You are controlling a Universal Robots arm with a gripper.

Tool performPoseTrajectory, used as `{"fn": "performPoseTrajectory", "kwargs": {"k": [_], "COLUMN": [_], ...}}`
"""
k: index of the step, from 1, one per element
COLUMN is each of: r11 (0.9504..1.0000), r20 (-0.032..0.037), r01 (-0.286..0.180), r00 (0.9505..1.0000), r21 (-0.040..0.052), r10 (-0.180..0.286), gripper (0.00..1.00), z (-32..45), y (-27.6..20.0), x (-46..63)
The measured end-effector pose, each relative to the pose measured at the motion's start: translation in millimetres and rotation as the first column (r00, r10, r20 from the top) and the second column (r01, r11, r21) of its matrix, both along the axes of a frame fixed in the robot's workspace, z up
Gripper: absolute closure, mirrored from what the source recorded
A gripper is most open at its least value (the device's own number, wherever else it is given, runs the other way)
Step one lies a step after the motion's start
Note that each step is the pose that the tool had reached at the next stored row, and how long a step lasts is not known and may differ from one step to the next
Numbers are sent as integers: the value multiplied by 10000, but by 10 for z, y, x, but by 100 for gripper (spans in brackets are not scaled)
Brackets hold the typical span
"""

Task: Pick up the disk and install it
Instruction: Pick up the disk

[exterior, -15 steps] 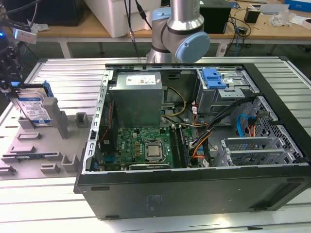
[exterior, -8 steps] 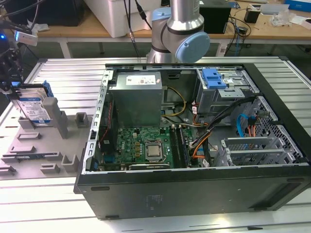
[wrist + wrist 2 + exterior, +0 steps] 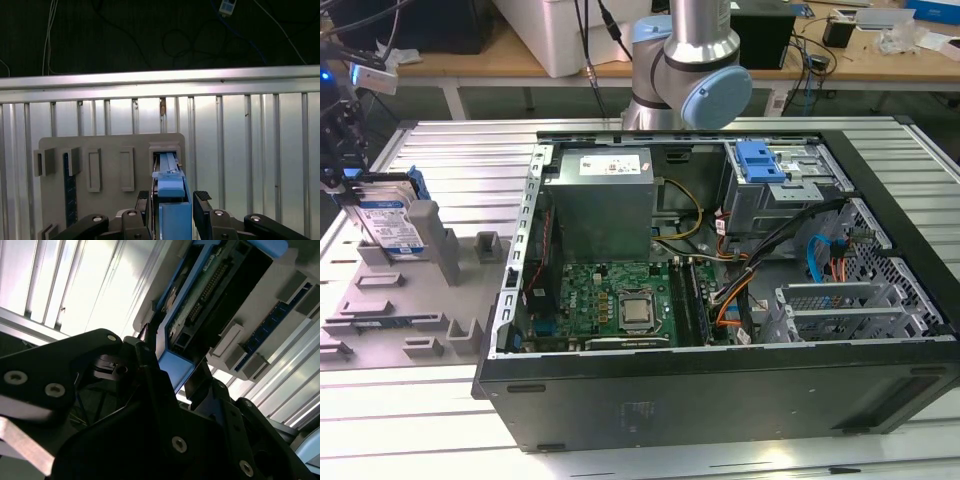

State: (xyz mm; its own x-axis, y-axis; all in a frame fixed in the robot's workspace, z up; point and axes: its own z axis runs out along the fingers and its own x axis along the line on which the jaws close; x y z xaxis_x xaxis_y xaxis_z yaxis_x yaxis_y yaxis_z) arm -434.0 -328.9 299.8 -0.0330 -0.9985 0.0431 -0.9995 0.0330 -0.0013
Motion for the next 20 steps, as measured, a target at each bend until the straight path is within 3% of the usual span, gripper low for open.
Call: {"fn": "performPoseTrajectory", "kwargs": {"k": [9, 10, 11, 20], "r11": [10000, 10000, 10000, 10000], "r20": [1, 0, 1, 0], "r01": [0, -1, 0, 0], "r00": [10000, 10000, 10000, 10000], "r21": [-1, -4, -1, -3], "r10": [0, 1, 0, 0], "gripper": [52, 54, 63, 63], "z": [0, 0, 0, 0], "y": [0, 0, 0, 0], "x": [0, 0, 0, 0]}}
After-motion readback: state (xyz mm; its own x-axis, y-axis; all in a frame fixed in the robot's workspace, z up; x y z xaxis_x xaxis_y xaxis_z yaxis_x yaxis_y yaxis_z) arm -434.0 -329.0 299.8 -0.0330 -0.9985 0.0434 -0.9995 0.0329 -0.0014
